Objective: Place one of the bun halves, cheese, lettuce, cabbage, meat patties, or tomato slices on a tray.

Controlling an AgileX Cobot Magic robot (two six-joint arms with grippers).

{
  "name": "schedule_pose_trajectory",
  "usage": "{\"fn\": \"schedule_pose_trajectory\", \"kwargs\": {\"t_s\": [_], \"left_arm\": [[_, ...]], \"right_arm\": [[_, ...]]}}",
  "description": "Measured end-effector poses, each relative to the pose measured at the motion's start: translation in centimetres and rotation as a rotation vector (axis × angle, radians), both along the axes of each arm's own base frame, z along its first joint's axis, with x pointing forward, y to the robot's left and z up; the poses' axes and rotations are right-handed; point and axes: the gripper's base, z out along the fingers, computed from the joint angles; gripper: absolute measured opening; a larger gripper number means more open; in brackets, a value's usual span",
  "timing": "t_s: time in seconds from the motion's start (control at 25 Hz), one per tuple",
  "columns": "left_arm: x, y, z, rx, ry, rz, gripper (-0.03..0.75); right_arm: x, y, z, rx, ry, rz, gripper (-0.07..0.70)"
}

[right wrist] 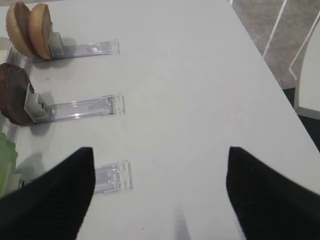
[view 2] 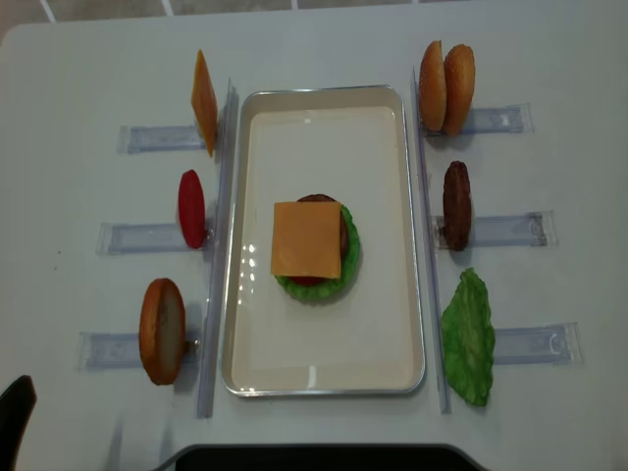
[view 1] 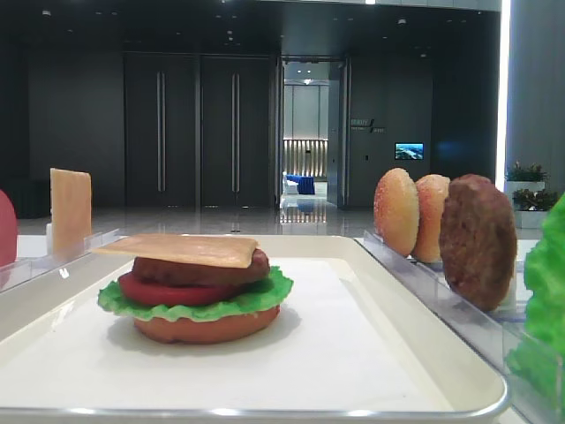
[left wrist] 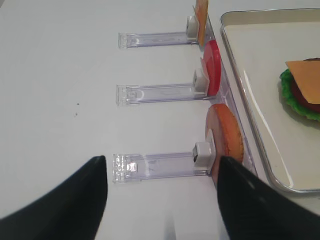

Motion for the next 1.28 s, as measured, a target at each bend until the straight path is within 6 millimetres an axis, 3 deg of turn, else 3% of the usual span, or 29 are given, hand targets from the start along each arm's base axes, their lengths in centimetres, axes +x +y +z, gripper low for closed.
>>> {"fn": "schedule_pose_trajectory", "kwargs": {"t_s": [1.28], "left_arm": [[0.00, 0.00, 0.00, 0.000, 0.000, 0.000, 0.404]], "right_arm": [[0.00, 0.00, 0.00, 0.000, 0.000, 0.000, 0.518]]}}
